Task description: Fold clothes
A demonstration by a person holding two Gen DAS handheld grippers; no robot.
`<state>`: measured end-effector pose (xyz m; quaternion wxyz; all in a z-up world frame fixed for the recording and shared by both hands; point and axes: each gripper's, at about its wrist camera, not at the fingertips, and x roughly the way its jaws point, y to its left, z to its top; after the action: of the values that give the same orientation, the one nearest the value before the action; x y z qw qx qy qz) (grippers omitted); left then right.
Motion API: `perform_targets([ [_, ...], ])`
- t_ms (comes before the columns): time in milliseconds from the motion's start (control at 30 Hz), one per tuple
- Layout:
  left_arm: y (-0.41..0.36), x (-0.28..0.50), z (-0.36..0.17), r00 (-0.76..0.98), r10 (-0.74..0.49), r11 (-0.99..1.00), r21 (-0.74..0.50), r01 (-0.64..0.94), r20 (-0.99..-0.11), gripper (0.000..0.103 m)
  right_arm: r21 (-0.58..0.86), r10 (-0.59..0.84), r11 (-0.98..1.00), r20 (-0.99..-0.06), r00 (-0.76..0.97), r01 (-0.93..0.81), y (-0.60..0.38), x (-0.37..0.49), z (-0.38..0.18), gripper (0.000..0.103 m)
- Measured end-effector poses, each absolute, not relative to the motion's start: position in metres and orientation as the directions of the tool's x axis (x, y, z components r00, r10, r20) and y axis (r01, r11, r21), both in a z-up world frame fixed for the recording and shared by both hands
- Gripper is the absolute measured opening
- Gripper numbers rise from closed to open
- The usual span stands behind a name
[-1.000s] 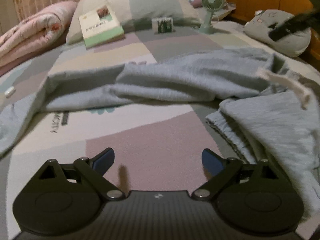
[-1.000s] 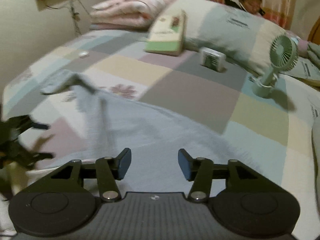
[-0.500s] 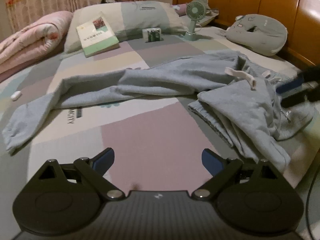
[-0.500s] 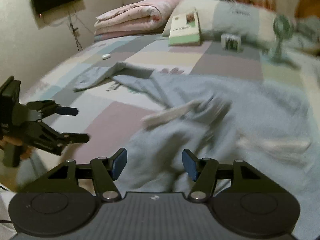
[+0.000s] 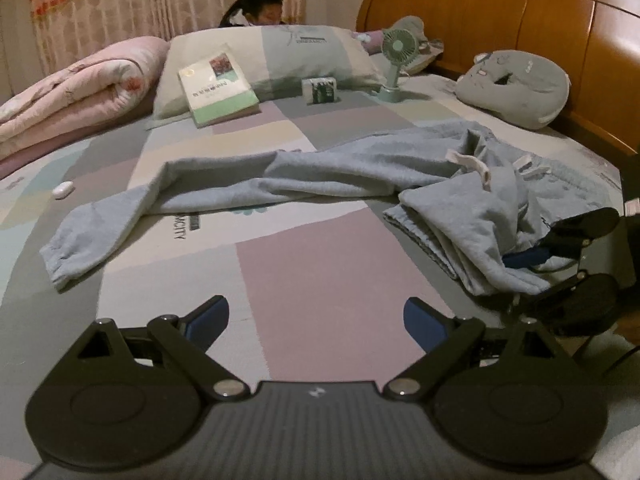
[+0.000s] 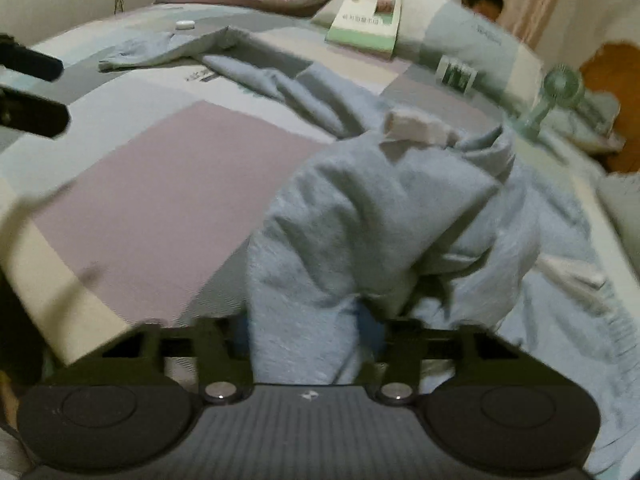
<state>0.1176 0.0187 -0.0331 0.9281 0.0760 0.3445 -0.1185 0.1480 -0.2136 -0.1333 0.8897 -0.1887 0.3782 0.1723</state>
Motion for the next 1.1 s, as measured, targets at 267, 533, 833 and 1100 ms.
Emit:
perform_targets([
  [267, 0.025, 0.111, -0.031, 0.743, -0.138, 0.967, 0.075, 0.245, -0.654, 0.094, -0.062, 0.319, 0.862, -0.704, 0.634, -0.503, -0.211, 0.14, -0.093, 0.015],
  [533, 0.028, 0.107, -0.026, 0.741, -0.114, 0.952, 0.14, 0.272, -0.662, 0.094, 0.078, 0.487, 0.789, -0.684, 0.543, -0.61, -0.184, 0.128, -0.073, 0.015],
  [833, 0.037, 0.103, -0.02, 0.759, -0.088, 0.957, 0.157, 0.245, -0.645, 0.094, 0.17, 0.61, 0.698, -0.65, 0.453, -0.696, -0.165, 0.113, -0.054, 0.015],
  [1100, 0.053, 0.103, -0.012, 0.777, -0.058, 0.966, 0.161, 0.202, -0.626, 0.094, 0.343, 0.747, 0.564, -0.599, 0.287, -0.751, -0.157, 0.105, -0.047, 0.016],
])
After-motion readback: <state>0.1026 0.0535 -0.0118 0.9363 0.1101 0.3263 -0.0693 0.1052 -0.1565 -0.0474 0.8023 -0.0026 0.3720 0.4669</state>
